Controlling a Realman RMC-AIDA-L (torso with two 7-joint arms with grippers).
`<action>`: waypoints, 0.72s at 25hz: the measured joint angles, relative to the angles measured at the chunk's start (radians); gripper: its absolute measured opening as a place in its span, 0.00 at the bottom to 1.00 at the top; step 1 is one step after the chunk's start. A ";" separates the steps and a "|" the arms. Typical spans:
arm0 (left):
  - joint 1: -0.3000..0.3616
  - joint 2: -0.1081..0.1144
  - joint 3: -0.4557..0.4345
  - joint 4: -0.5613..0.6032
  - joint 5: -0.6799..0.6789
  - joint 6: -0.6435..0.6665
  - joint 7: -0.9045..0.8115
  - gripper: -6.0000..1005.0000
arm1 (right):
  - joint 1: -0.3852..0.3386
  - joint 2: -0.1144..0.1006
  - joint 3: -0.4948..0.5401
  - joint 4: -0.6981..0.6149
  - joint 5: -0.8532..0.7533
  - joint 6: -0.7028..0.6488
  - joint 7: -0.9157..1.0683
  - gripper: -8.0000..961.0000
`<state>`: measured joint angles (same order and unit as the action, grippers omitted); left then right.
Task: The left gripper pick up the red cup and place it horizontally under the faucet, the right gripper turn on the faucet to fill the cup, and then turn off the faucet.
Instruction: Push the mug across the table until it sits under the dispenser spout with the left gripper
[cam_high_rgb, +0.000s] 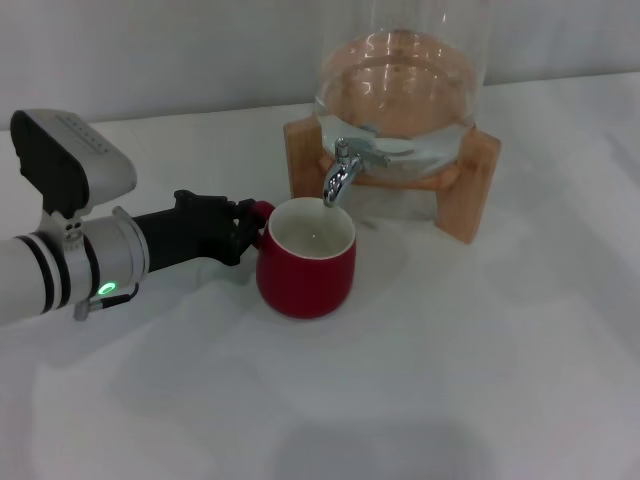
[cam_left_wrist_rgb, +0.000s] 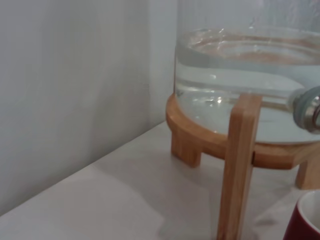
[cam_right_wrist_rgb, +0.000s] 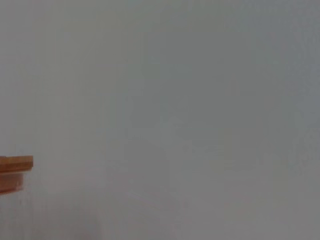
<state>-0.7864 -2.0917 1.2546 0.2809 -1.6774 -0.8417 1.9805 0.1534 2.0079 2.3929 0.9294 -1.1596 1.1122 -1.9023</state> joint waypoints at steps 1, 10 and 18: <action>0.002 0.000 0.000 -0.001 0.000 0.005 0.004 0.15 | 0.000 0.000 0.000 -0.001 0.000 0.000 0.000 0.66; 0.014 -0.004 0.000 -0.005 -0.013 0.015 0.066 0.15 | -0.002 0.000 -0.003 -0.016 0.010 0.014 -0.010 0.66; 0.015 -0.004 0.019 0.004 -0.014 0.027 0.073 0.13 | -0.005 0.000 -0.003 -0.018 0.012 0.021 -0.014 0.66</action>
<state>-0.7716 -2.0955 1.2739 0.2853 -1.6909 -0.8145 2.0539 0.1483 2.0079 2.3899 0.9111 -1.1479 1.1335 -1.9159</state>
